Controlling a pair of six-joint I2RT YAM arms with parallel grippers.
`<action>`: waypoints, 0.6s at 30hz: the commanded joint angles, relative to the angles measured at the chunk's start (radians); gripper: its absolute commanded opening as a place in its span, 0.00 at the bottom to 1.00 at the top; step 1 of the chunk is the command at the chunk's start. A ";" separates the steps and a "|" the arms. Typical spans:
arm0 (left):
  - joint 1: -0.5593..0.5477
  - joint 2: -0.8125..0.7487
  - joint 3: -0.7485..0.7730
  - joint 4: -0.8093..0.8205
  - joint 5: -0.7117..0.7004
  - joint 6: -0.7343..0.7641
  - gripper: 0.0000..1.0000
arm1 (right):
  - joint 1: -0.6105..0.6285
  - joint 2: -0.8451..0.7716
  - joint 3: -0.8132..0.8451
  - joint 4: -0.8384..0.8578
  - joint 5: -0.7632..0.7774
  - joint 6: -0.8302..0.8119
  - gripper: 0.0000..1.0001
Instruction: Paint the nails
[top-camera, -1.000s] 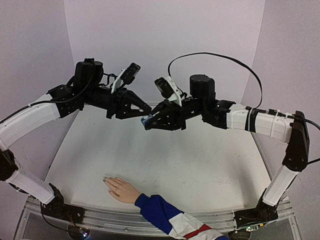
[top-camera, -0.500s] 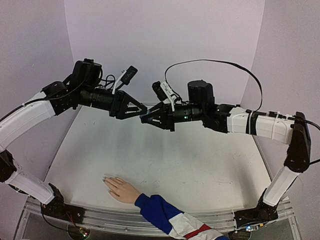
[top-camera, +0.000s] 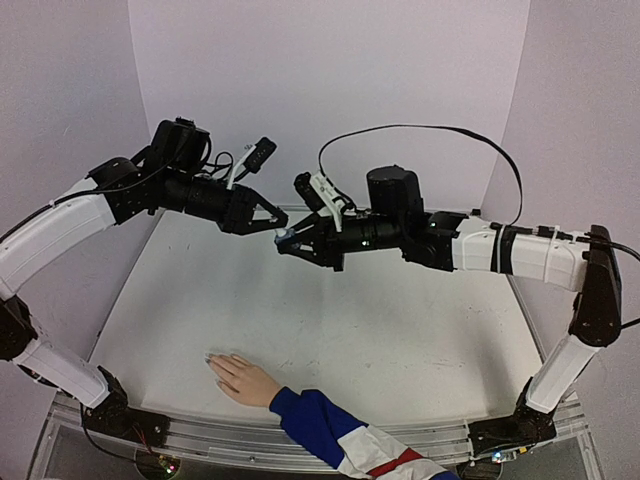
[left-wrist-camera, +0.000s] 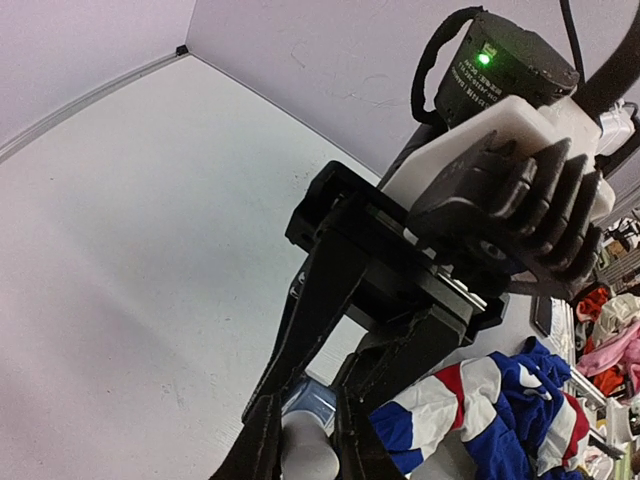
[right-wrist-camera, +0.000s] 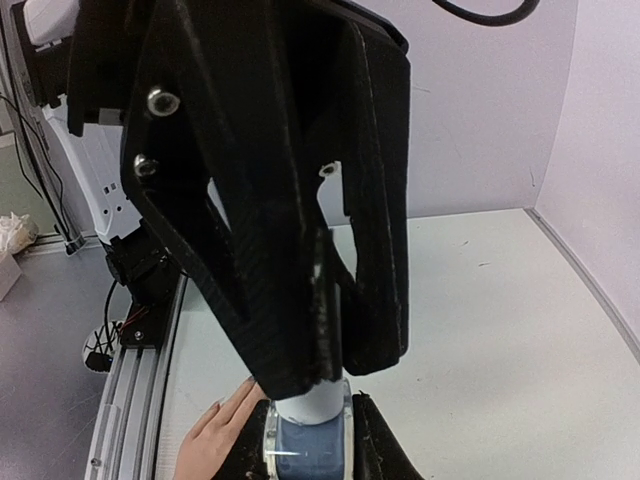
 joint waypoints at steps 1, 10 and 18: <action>-0.013 0.000 0.060 0.001 0.065 0.012 0.15 | 0.003 -0.041 0.041 0.030 0.060 -0.006 0.00; -0.013 0.000 0.055 -0.032 0.067 0.035 0.23 | 0.003 -0.033 0.055 0.033 0.069 -0.004 0.00; -0.013 -0.002 0.055 -0.055 0.038 0.055 0.00 | 0.003 -0.024 0.058 0.034 0.105 0.006 0.00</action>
